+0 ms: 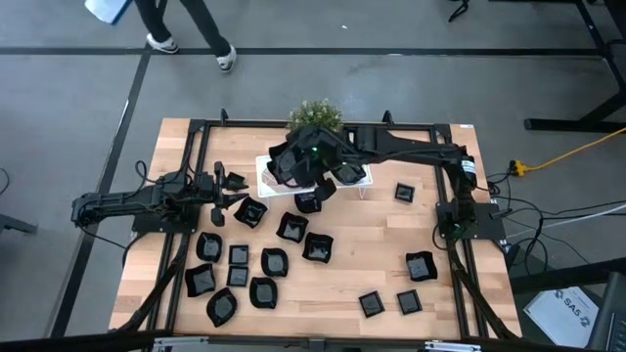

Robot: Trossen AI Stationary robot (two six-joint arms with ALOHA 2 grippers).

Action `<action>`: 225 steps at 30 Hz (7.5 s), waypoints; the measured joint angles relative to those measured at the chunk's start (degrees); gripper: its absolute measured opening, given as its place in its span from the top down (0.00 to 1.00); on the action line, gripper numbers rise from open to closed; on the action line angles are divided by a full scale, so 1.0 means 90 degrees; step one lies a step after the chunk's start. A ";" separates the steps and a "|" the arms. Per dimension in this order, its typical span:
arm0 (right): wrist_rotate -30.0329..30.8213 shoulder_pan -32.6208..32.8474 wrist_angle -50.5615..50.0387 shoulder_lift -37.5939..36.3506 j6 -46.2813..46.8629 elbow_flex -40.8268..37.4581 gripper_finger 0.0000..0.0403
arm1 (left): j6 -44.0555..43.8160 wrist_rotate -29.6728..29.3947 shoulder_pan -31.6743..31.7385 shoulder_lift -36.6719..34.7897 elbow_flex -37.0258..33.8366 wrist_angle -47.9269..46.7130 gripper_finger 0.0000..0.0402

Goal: Pick & Place Mini shaped plates
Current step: Stack the distorted square plate on top of the distorted square plate on the shelf

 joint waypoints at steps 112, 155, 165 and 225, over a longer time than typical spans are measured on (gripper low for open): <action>-0.1658 0.2875 -0.1921 0.0540 0.4458 -0.1301 0.89 | 0.0000 0.0000 -0.0002 -0.0002 0.0000 -0.0002 0.75; 0.2574 0.3418 0.2799 0.0578 0.7937 -0.4354 0.64 | 0.0000 0.0000 0.0000 -0.0001 0.0002 -0.0002 0.75; 0.2718 0.3398 0.2844 0.0747 0.8045 -0.4392 0.71 | 0.0000 0.0000 -0.0002 -0.0002 0.0000 -0.0002 0.75; 0.2351 0.2718 0.3854 -0.1592 0.4464 -0.4336 0.99 | 0.0000 0.0000 -0.0002 0.0000 0.0002 -0.0002 0.75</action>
